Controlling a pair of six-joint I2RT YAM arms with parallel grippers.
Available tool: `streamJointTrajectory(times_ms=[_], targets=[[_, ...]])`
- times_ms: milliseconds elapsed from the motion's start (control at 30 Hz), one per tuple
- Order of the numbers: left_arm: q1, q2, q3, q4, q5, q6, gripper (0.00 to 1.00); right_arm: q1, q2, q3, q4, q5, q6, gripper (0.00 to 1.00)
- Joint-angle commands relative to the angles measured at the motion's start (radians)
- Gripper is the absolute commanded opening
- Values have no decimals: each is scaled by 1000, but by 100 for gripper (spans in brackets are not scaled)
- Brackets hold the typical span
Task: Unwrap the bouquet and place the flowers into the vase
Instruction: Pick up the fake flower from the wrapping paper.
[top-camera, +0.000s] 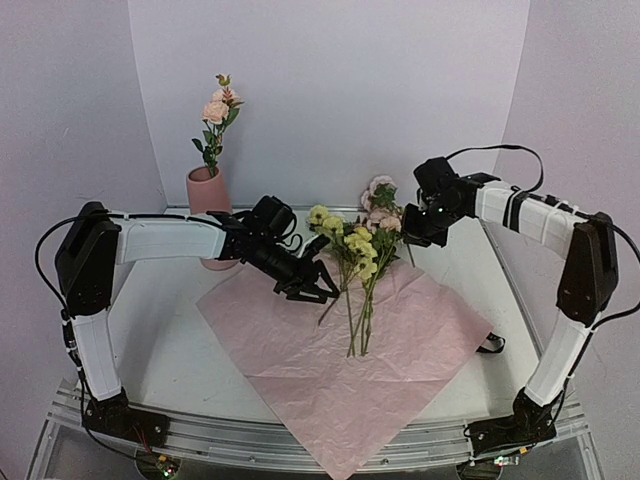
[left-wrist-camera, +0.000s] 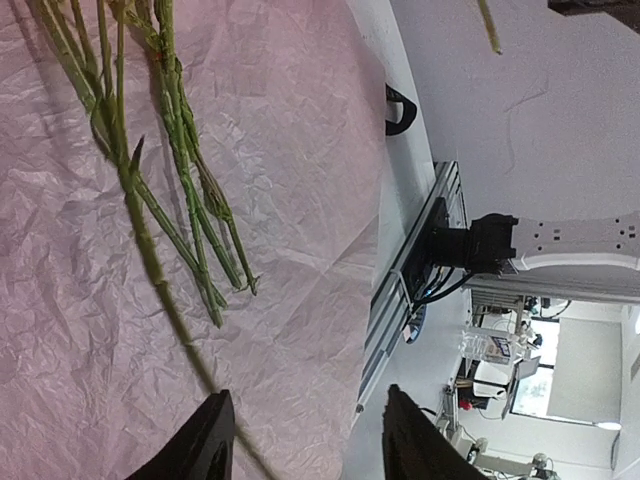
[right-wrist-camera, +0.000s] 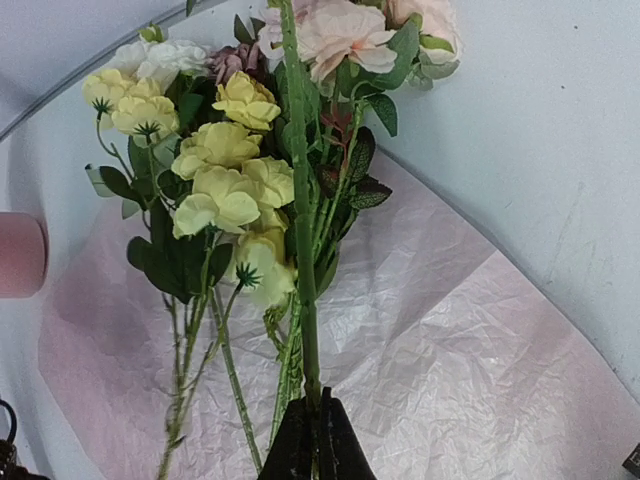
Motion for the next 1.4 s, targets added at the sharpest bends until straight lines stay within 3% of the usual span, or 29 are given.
streamJointTrajectory(times_ms=[0, 233, 600, 800, 1033, 1367], targets=[[0, -46, 34, 23, -32, 12, 59, -1, -136, -52, -26, 48, -2, 0], [0, -23, 138, 26, -74, 5, 65, -1, -265, -164, 17, -46, -2, 0], [1, 19, 243, 210, -91, -111, 65, 4, -471, -434, 335, -392, 3, 0], [1, 41, 249, 294, -104, -201, 64, 20, -506, -468, 402, -479, 4, 0], [3, 33, 215, 436, -216, -301, 70, 27, -532, -460, 418, -536, 12, 0], [41, 116, 301, 524, -279, -439, 69, 27, -559, -441, 394, -578, 32, 0]])
